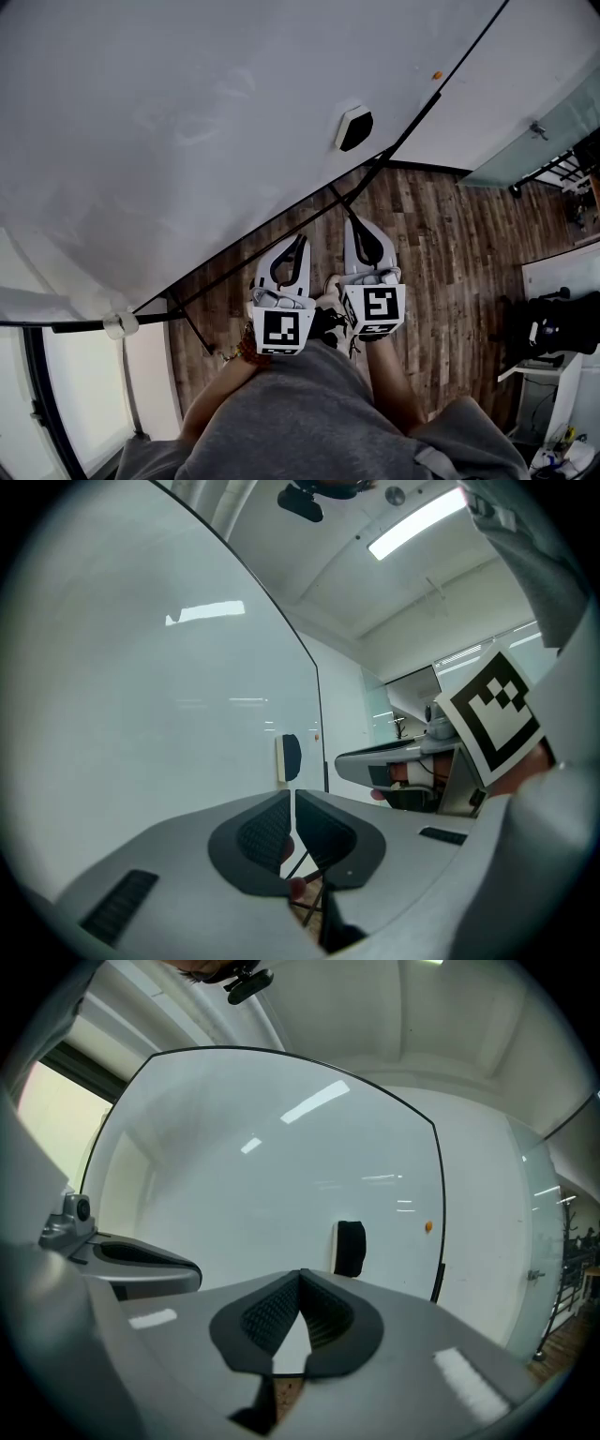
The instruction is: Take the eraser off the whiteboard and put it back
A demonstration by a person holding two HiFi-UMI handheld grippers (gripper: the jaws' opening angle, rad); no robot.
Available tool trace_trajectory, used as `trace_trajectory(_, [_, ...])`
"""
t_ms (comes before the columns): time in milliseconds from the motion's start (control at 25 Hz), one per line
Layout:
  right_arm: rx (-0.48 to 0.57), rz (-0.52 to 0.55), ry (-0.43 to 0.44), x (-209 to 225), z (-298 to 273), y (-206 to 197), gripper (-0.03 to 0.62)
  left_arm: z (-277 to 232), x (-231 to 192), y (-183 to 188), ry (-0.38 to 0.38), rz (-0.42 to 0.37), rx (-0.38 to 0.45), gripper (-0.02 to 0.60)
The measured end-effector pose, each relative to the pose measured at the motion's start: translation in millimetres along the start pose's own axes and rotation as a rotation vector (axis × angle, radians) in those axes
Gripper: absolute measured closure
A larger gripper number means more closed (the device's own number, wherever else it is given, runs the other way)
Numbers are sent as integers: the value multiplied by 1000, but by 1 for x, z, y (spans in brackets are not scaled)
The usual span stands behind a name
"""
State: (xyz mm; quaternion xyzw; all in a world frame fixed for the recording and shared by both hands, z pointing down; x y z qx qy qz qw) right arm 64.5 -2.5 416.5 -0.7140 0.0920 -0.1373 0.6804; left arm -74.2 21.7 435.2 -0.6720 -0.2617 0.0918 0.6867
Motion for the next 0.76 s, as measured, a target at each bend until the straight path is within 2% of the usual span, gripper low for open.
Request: trace_trajectory(760, [25, 10, 35, -16, -2, 3, 585, 15, -9, -3, 31, 2, -9, 574])
Point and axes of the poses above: the fingertips, and each gripper's own axes: z backward along the fingers, x to its right, y out of its top, the point moved 7 cm from there along z, backward along the fingers, and after that the axes turned 11 degrees about -z, right-handed, at the moved point
